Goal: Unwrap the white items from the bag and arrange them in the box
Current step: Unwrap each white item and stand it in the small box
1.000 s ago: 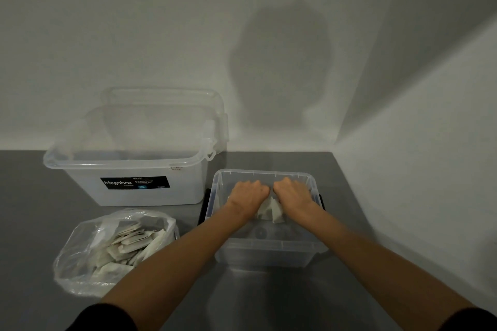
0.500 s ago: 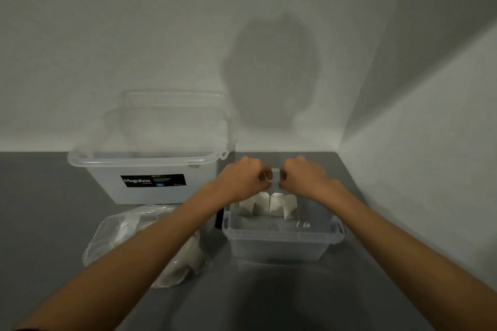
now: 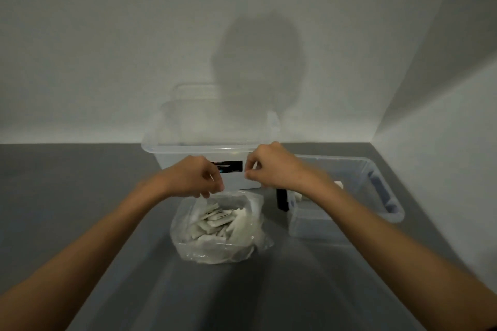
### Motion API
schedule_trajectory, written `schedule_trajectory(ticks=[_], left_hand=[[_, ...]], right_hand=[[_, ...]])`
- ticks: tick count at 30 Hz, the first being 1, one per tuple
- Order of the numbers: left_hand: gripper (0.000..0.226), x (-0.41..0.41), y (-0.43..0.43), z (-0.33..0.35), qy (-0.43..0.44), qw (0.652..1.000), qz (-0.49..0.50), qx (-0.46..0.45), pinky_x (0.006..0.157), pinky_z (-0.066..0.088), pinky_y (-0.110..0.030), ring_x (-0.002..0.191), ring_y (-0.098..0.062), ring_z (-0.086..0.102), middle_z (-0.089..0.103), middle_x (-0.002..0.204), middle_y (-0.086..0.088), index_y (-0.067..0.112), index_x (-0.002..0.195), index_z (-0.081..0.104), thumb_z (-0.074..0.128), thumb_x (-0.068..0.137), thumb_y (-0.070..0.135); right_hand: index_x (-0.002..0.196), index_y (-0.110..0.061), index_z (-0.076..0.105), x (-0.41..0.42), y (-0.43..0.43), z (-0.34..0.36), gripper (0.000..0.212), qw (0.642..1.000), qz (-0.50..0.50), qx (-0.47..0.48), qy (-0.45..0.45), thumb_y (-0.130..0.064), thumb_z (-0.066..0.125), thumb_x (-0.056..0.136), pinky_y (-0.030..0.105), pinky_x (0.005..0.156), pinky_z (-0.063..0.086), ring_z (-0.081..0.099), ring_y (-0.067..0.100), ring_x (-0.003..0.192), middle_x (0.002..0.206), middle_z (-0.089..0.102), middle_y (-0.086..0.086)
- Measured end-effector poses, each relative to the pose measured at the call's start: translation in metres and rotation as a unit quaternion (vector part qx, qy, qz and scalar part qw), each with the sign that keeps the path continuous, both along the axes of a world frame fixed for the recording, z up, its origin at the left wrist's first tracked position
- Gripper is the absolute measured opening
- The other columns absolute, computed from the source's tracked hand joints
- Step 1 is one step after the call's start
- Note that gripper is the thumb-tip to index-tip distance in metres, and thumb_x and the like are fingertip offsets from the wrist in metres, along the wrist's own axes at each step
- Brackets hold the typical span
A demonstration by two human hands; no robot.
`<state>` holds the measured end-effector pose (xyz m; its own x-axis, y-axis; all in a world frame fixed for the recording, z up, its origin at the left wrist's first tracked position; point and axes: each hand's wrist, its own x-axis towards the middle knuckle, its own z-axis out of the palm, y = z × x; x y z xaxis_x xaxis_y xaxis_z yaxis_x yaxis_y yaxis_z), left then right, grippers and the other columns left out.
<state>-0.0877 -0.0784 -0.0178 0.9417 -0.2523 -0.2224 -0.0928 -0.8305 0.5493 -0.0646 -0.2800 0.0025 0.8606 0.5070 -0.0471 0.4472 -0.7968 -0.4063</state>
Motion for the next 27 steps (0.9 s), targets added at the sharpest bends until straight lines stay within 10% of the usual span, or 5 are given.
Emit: schedule_trajectory(ticks=[3,9,16,27], left_hand=[[0.009,-0.008,0.019,-0.023,0.032,0.999,-0.017,0.023,0.067,0.058,-0.024,0.072,-0.009,0.071,0.072,0.083,0.003,0.015,0.090,0.072,0.063,0.087,0.016],[0.015,-0.020,0.039,-0.055,0.007,0.998,-0.050,0.024,0.064,0.053,-0.016,0.075,-0.011,0.069,0.071,0.084,0.002,0.014,0.094,0.071,0.059,0.085,0.010],[0.015,-0.024,0.040,-0.067,-0.051,0.997,-0.054,-0.026,0.066,0.058,-0.027,0.067,-0.017,0.069,0.072,0.078,-0.004,0.011,0.095,0.070,0.059,0.085,0.006],[0.014,-0.022,0.046,-0.062,-0.105,0.984,-0.020,-0.143,0.055,0.054,-0.017,0.064,-0.004,0.068,0.070,0.089,0.000,0.011,0.101,0.069,0.062,0.089,0.012]], right_hand=[[0.091,-0.004,0.071,-0.009,0.035,-0.026,0.015,0.998,0.027,-0.036,0.051,-0.009,0.058,0.090,0.023,0.058,0.054,0.065,0.015,0.062,0.075,0.068,0.006],[0.099,-0.006,0.068,-0.020,0.071,-0.095,0.023,0.995,0.020,-0.094,0.035,0.004,0.054,0.085,0.040,0.080,0.054,0.063,0.031,0.089,0.107,0.061,0.015],[0.088,-0.009,0.068,-0.034,0.085,-0.129,0.013,0.982,0.020,-0.174,-0.070,-0.004,0.058,0.081,0.035,0.077,0.051,0.066,0.029,0.084,0.088,0.070,0.010],[0.083,-0.013,0.065,-0.044,0.051,-0.081,0.011,0.970,-0.140,0.174,0.097,-0.006,0.059,0.089,0.020,0.051,0.052,0.066,0.017,0.060,0.070,0.070,0.011]])
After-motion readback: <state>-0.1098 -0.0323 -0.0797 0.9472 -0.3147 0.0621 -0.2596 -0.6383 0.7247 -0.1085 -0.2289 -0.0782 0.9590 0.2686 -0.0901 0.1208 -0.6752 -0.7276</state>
